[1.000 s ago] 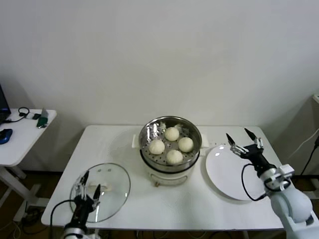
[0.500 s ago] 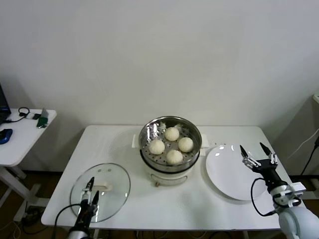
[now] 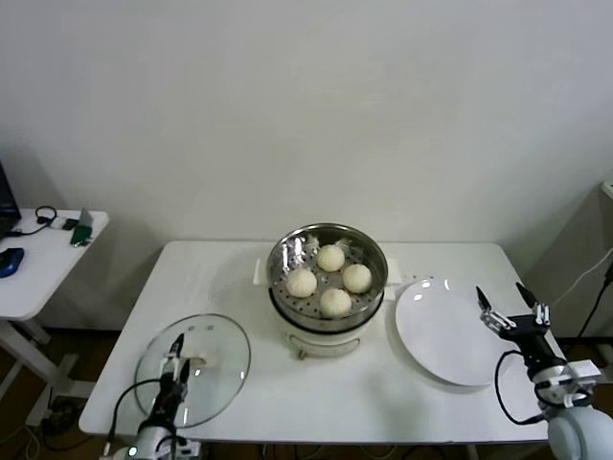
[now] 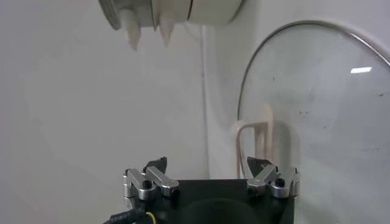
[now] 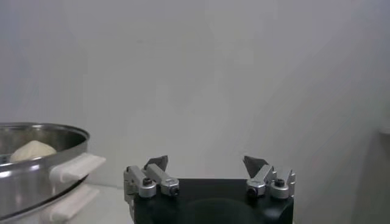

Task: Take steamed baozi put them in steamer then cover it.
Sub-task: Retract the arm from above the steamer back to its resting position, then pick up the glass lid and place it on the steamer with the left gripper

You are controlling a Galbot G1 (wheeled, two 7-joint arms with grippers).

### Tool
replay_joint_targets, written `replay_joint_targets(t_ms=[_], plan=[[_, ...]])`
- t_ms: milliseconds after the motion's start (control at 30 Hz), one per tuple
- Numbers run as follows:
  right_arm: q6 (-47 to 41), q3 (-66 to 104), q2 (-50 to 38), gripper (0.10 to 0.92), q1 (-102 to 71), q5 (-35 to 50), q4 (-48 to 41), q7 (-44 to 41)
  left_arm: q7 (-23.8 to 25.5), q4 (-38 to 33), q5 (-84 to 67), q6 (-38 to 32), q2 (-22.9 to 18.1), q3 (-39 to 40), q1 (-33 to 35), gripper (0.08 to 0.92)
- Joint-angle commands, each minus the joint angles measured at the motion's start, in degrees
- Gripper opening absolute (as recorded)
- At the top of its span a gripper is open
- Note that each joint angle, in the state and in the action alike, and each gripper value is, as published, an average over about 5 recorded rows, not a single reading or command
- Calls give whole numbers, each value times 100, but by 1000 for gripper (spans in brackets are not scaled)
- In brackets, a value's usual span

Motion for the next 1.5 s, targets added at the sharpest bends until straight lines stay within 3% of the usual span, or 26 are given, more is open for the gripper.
replay_joint_targets(t_ms=[33, 600, 700, 1333, 1500], plan=[[45, 56, 56, 823, -38, -116, -113, -41, -100, 492, -17, 31, 64, 46, -527, 823], [203, -30, 193, 823, 64, -431, -305, -133, -108, 636, -373, -66, 72, 126, -708, 812], [217, -30, 228, 823, 72, -456, -320, -140, -103, 650, -375, -89, 71, 122, -706, 758], [271, -57, 293, 823, 220, -616, -470, -156, -80, 237, -479, -2, 163, 80, -619, 209], [278, -106, 240, 823, 300, -629, -528, -151, -40, -369, -454, 463, 371, -43, -420, 149]])
